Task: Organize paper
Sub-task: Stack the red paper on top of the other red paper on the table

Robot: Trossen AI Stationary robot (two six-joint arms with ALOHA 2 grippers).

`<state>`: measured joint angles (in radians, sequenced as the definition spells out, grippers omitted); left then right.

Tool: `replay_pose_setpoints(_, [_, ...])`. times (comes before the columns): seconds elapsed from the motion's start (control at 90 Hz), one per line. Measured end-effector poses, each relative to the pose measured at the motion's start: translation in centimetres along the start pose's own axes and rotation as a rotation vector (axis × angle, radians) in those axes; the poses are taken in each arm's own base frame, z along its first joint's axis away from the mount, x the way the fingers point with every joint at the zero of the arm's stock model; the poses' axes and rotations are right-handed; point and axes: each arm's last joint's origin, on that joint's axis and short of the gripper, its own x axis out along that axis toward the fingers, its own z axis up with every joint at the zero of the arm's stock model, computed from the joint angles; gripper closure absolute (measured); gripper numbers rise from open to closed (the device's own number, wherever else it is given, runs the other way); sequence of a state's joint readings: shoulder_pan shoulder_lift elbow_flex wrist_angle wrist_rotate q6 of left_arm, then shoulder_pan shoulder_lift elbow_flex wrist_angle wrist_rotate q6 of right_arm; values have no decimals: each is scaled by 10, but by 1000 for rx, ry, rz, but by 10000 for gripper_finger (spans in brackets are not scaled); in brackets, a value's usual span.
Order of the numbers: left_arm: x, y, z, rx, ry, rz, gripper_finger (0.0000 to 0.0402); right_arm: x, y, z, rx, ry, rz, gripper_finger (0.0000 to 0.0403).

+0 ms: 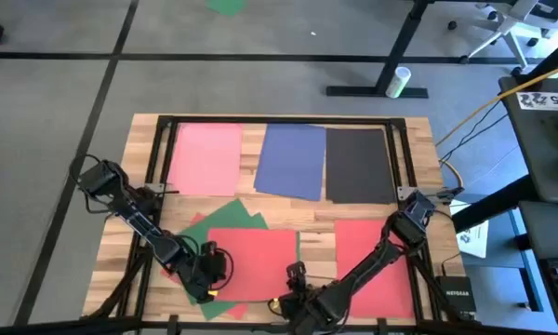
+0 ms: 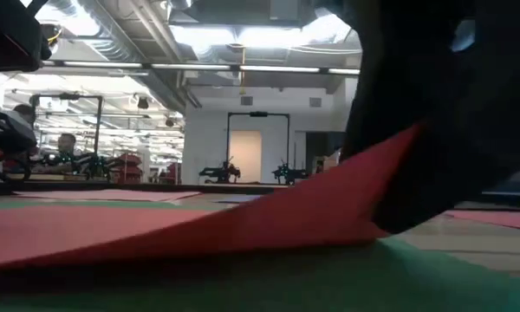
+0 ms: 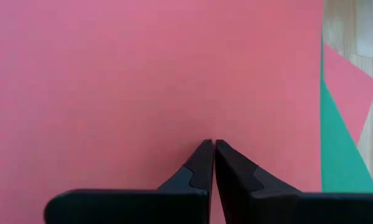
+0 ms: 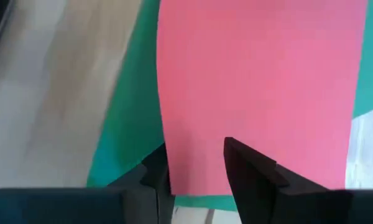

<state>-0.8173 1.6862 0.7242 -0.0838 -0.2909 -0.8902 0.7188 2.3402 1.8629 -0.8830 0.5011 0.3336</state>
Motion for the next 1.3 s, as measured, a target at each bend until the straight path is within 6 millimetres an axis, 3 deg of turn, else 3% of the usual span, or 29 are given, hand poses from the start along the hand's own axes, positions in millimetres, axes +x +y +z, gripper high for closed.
replay_pose_setpoints(0.267, [0,0,0,2,0,0,402,7,-5,7,22,-27,51,310])
replay_pose_setpoints(0.589, [0,0,0,7,0,-1,402,33,-7,7,32,8,58,311])
replay_pose_setpoints(0.756, [0,0,0,10,-3,-4,402,33,-6,9,24,-15,27,327])
replay_pose_setpoints(0.978, [-2,-2,2,35,-14,-19,402,29,-7,15,1,-19,34,396])
replay_pose_setpoints(1.3, [-21,-4,10,71,-60,-60,402,18,-9,23,-29,-49,-2,402])
